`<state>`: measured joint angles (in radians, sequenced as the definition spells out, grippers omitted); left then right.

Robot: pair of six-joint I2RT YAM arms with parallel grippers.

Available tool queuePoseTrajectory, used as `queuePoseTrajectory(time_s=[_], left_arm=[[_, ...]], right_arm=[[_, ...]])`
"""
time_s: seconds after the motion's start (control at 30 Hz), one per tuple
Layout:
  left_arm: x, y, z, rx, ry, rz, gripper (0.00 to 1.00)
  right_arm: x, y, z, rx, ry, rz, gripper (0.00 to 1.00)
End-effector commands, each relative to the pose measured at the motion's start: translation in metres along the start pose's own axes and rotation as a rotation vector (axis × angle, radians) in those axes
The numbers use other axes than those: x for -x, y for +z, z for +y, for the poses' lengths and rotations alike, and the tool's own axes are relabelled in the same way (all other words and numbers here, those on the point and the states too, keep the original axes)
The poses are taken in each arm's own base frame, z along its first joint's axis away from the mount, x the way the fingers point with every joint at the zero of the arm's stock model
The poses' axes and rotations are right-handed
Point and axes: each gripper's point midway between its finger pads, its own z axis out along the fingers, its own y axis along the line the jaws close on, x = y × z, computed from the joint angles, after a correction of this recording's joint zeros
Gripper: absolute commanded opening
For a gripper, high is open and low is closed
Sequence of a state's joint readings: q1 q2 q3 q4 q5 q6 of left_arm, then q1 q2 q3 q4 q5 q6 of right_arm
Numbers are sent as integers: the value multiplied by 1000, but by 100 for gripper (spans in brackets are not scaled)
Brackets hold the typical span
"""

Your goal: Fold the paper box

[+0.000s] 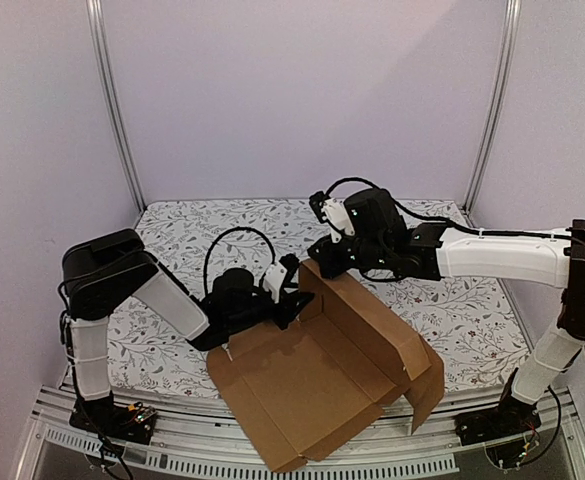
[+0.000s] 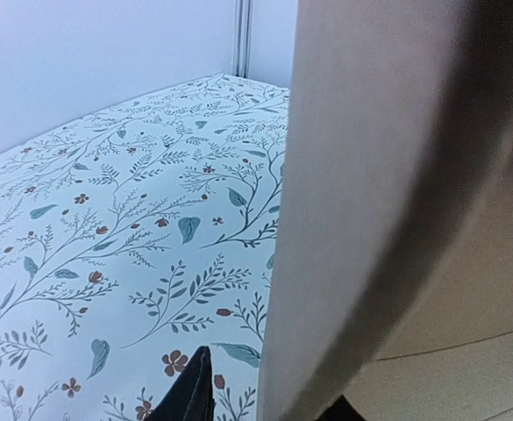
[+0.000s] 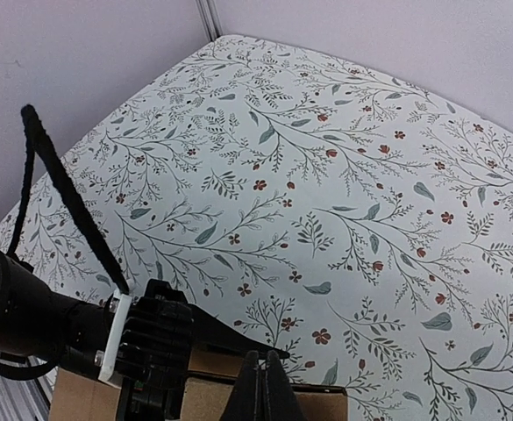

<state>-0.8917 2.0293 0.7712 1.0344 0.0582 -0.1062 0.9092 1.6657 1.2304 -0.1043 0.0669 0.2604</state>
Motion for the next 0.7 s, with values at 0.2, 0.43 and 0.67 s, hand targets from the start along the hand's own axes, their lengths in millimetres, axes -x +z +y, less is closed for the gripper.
queuePoseTrajectory(time_s=[0.2,0.43,0.67], left_arm=[[4,-4,-3,-51,-43,-112,31],[5,-2,-5,-68,-29,-146,30],[0,5,-2,-53,-27,-141,7]], right_arm=[[-40,5,-5,-3,2,121,0],[-40,5,-3,7,9,123,0],[-39,5,-1,20,18,124,0]])
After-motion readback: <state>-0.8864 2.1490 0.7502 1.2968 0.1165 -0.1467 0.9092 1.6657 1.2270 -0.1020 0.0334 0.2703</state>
